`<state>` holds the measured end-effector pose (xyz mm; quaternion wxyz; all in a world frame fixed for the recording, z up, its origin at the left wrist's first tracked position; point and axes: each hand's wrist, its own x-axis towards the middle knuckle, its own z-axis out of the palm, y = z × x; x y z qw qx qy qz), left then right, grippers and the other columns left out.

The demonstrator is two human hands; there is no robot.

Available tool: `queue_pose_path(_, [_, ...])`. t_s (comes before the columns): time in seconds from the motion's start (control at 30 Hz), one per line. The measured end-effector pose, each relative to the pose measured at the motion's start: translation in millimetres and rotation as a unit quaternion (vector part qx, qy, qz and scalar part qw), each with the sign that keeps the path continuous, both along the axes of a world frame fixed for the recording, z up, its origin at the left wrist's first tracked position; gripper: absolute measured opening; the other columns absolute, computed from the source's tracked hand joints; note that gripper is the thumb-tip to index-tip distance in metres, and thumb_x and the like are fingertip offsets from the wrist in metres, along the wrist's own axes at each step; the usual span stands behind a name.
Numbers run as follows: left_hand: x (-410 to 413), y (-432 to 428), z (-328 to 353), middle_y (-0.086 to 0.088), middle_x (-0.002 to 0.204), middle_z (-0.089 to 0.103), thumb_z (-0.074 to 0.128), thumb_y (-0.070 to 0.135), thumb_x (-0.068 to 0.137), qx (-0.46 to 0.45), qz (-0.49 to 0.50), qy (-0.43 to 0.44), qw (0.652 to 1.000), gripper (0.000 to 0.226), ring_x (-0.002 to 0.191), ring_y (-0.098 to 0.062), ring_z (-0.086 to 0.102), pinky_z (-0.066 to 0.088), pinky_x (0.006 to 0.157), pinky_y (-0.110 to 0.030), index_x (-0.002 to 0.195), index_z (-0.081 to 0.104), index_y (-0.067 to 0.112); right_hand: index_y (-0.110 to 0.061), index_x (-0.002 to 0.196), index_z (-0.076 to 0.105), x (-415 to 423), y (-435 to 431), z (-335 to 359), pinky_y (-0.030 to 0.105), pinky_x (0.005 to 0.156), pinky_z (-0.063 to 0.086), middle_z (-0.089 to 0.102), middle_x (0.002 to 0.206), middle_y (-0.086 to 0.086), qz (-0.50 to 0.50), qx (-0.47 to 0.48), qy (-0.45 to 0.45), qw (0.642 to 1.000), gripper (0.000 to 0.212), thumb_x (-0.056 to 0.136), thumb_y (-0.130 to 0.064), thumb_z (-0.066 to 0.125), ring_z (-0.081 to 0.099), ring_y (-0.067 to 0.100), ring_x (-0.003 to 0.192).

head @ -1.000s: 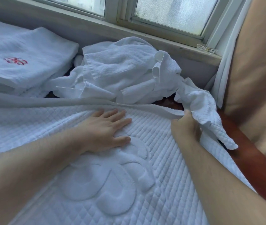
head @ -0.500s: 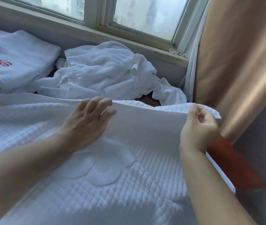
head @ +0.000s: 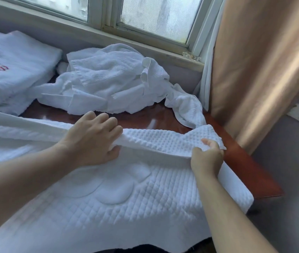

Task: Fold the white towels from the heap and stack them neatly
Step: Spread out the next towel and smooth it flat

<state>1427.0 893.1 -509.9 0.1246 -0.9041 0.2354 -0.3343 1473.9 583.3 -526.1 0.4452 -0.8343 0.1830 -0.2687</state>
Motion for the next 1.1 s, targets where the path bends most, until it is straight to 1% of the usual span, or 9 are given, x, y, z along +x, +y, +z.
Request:
queue_pose_path(0.07, [-5,0,-5,-0.008,0.08,0.053,0.055,0.017,0.076,0.003,-0.047,-0.011,0.999,0.008,0.065,-0.03,0.051,0.043,0.055,-0.041,0.081,0.055,0.01,-0.02,0.131,0.061,-1,0,-1,0.035,0.088,0.047,0.038,0.138,0.014,-0.022,-0.016,0.004,1.0,0.054,0.084,0.004,0.052,0.048,0.03,0.115])
queue_pose_path(0.17, [-11,2,-14,-0.008,0.079,0.053,0.051,-0.006,0.072,-0.007,-0.073,-0.029,0.997,0.019,0.056,-0.026,0.048,0.04,0.043,-0.037,0.08,0.055,0.011,-0.013,0.134,0.059,-9,4,2,0.051,0.103,0.042,0.037,0.141,0.017,-0.081,-0.076,-0.04,0.993,0.062,0.077,0.009,0.052,0.038,0.037,0.127])
queue_pose_path(0.37, [-14,0,-16,-0.005,0.079,0.06,0.048,0.003,0.081,-0.014,-0.072,-0.01,0.997,0.026,0.056,-0.026,0.058,0.047,0.043,-0.038,0.093,0.069,0.012,0.0,0.134,0.056,-24,20,7,0.055,0.098,0.038,0.048,0.14,0.023,-0.087,-0.329,-0.178,0.923,0.065,0.07,0.004,0.06,0.048,0.041,0.125])
queue_pose_path(0.53, [-16,1,-14,0.0,0.065,0.058,0.045,0.035,0.095,-0.022,-0.116,0.01,0.993,0.034,0.051,-0.025,0.059,0.046,0.044,-0.034,0.089,0.069,0.012,-0.017,0.143,0.051,-9,23,5,0.053,0.121,0.01,0.023,0.164,0.012,0.09,-0.417,0.1,0.899,0.051,0.095,-0.034,0.046,0.013,0.032,0.152])
queue_pose_path(0.63, [-16,1,-11,0.0,0.058,0.052,0.043,0.039,0.095,-0.03,-0.131,-0.003,0.991,0.039,0.045,-0.025,0.055,0.043,0.043,-0.031,0.082,0.067,0.011,-0.02,0.138,0.054,-1,15,6,0.054,0.116,0.016,0.047,0.149,0.006,0.075,-0.452,0.237,0.857,0.058,0.097,-0.05,0.026,0.036,0.028,0.14])
queue_pose_path(0.73, [-15,1,-11,0.0,0.055,0.052,0.042,0.041,0.093,-0.039,-0.126,0.01,0.991,0.041,0.043,-0.024,0.055,0.045,0.042,-0.031,0.078,0.067,0.012,-0.014,0.122,0.064,-3,17,10,0.047,0.095,0.036,0.064,0.122,0.008,0.044,-0.442,0.247,0.861,0.064,0.096,-0.055,0.023,0.055,0.029,0.112])
queue_pose_path(0.83, [-14,2,-14,0.001,0.057,0.054,0.042,0.041,0.093,-0.031,-0.127,0.031,0.991,0.041,0.045,-0.024,0.057,0.047,0.042,-0.032,0.081,0.07,0.013,-0.01,0.139,0.052,-3,22,11,0.049,0.099,0.038,0.054,0.138,0.017,0.055,-0.423,0.304,0.852,0.076,0.095,-0.063,0.02,0.048,0.036,0.125])
queue_pose_path(1.0, [-17,3,-16,0.002,0.067,0.059,0.066,0.022,0.09,-0.018,-0.124,0.088,0.988,0.008,0.057,-0.024,0.063,0.051,0.045,-0.037,0.093,0.07,0.017,-0.02,0.161,0.001,7,18,10,0.056,0.122,-0.003,-0.008,0.167,0.018,0.136,-0.348,0.364,0.853,0.079,0.098,-0.065,0.015,-0.008,0.043,0.152])
queue_pose_path(1.1, [-20,2,-18,0.003,0.07,0.06,0.079,0.009,0.075,-0.021,-0.094,0.112,0.989,0.026,0.06,-0.023,0.062,0.049,0.044,-0.036,0.098,0.071,0.017,-0.016,0.154,0.031,5,21,10,0.051,0.122,0.011,0.02,0.163,0.017,0.134,-0.373,0.294,0.87,0.067,0.101,-0.056,0.023,0.014,0.038,0.15])
